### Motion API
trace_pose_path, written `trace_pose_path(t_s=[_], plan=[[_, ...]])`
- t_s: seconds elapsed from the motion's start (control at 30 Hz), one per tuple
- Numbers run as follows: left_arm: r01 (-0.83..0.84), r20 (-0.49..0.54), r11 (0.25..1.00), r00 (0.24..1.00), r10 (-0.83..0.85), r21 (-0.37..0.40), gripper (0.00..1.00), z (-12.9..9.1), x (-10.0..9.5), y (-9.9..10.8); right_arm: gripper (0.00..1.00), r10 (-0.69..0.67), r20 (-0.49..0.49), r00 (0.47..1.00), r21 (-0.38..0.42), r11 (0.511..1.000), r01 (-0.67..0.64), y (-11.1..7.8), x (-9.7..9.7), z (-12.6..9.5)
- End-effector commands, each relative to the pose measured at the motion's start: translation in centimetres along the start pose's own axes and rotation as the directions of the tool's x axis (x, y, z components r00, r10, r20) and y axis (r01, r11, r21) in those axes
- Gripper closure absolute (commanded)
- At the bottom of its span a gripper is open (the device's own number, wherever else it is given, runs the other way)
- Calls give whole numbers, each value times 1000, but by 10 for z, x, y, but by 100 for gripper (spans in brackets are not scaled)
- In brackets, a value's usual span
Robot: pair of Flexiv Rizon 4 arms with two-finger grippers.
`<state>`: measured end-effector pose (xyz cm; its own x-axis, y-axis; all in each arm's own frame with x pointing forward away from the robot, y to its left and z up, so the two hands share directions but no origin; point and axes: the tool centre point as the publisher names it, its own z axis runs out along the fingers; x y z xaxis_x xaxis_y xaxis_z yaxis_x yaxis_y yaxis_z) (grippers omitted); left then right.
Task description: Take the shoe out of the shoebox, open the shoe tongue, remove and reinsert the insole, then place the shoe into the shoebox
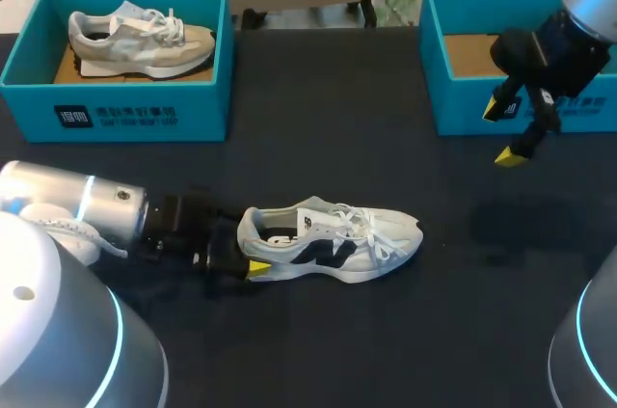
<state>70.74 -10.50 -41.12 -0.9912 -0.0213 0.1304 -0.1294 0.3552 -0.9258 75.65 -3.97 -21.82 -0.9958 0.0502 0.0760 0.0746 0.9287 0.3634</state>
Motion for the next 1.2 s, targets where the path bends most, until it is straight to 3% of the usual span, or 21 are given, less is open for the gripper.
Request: trace_pose_path(t_s=[0.03, 0.33, 0.37, 0.4, 0.53, 1.2], plan=[[2, 4, 1000, 1000, -2, -5, 0, 8, 1, 1, 0, 0, 0, 1000, 2, 1000, 0, 0, 0, 1], [5, 9, 1000, 1000, -5, -8, 1, 12, -1, 2, 0, 0, 0, 1000, 2, 1000, 0, 0, 0, 1], [4, 9, 1000, 1000, -4, -9, 8, 12, -1, 2, 0, 0, 0, 1000, 2, 1000, 0, 0, 0, 1], [6, 8, 1000, 1000, -6, -10, 48, 12, -1, 2, 0, 0, 0, 1000, 2, 1000, 0, 0, 0, 1], [7, 6, 1000, 1000, -7, -8, 100, 12, -1, 3, 0, 0, 0, 1000, 2, 1000, 0, 0, 0, 1], [-1, -11, 1000, 1000, 0, -17, 100, 11, -2, 2, 0, 0, 0, 1000, 2, 1000, 0, 0, 0, 1]])
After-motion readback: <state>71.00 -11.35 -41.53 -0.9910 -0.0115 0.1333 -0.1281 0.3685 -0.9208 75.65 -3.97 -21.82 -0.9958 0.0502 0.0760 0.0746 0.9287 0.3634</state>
